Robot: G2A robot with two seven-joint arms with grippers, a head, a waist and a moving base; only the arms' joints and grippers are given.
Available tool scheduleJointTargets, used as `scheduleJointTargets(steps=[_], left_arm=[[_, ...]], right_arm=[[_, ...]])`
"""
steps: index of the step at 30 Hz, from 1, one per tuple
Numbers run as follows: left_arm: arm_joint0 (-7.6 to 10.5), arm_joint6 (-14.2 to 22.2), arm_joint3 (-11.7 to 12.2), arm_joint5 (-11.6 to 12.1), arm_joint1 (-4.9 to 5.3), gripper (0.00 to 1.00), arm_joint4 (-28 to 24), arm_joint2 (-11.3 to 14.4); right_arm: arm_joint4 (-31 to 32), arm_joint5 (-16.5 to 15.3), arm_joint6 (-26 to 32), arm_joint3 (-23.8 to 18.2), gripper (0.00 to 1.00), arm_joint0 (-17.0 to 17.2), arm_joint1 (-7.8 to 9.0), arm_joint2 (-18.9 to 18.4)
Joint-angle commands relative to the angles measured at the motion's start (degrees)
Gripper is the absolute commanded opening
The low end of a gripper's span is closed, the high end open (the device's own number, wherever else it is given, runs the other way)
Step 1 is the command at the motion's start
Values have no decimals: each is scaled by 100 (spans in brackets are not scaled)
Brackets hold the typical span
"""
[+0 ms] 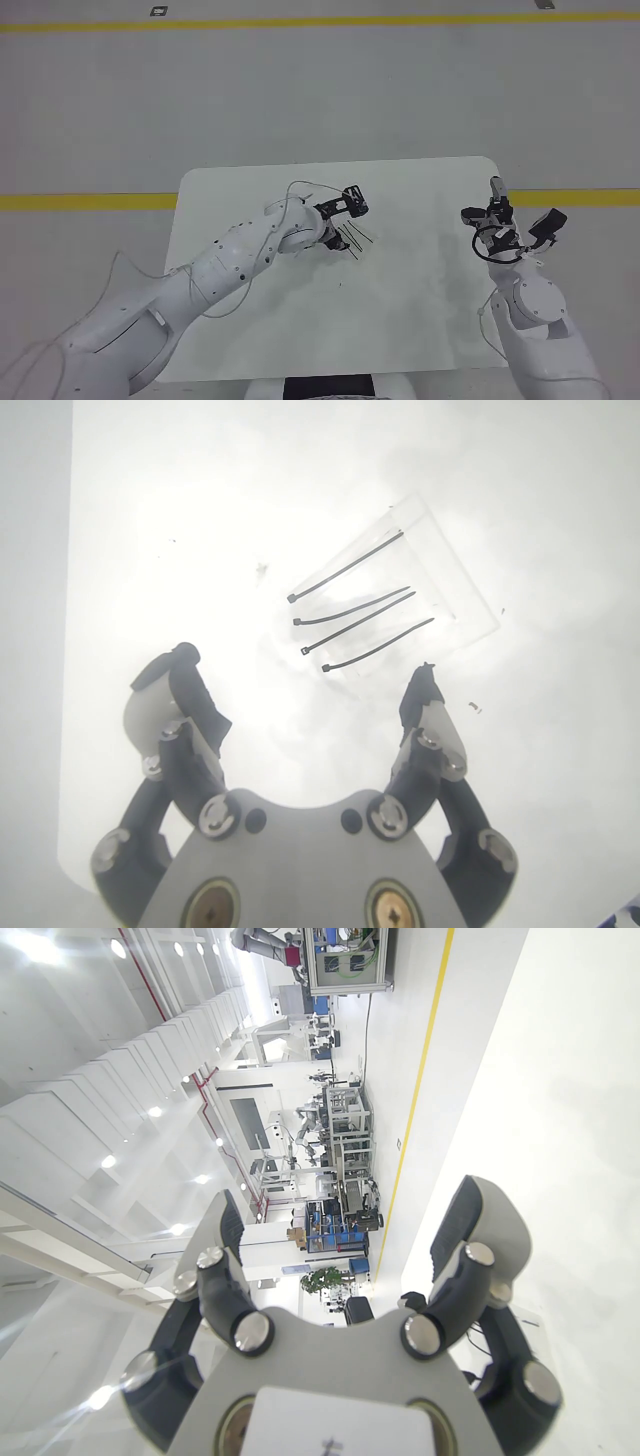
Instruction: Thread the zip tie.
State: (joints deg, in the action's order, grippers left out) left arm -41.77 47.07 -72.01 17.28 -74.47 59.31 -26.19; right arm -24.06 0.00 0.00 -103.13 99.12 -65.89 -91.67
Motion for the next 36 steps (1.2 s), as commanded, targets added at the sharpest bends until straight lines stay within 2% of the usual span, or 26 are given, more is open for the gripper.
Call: scheduleJointTargets(steps=[1, 2, 6, 19, 22, 25, 27, 30, 36], left_arm=[[-5, -48, 27, -13, -4, 64, -66, -45], [-4, -49, 40, -25, -5, 58, -83, -62], [-11, -74, 85, -29, -10, 47, -163, -122], [20, -13, 243, 108, -115, 42, -179, -17], [43, 57, 256, 205, -135, 40, -125, 34], [60, 125, 280, 220, -150, 36, -133, 65], [64, 128, 294, 220, -158, 29, -138, 77], [68, 109, 326, 220, -166, 24, -162, 93], [113, 89, 378, 220, -193, 26, -259, 210]], right_arm=[[0, 0, 0, 0, 100, 0, 0, 0], [0, 0, 0, 0, 100, 0, 0, 0], [0, 0, 0, 0, 100, 0, 0, 0], [0, 0, 0, 0, 100, 0, 0, 0], [0, 0, 0, 0, 100, 0, 0, 0], [0, 0, 0, 0, 100, 0, 0, 0], [0, 0, 0, 0, 100, 0, 0, 0], [0, 0, 0, 0, 100, 0, 0, 0], [0, 0, 0, 0, 100, 0, 0, 0]])
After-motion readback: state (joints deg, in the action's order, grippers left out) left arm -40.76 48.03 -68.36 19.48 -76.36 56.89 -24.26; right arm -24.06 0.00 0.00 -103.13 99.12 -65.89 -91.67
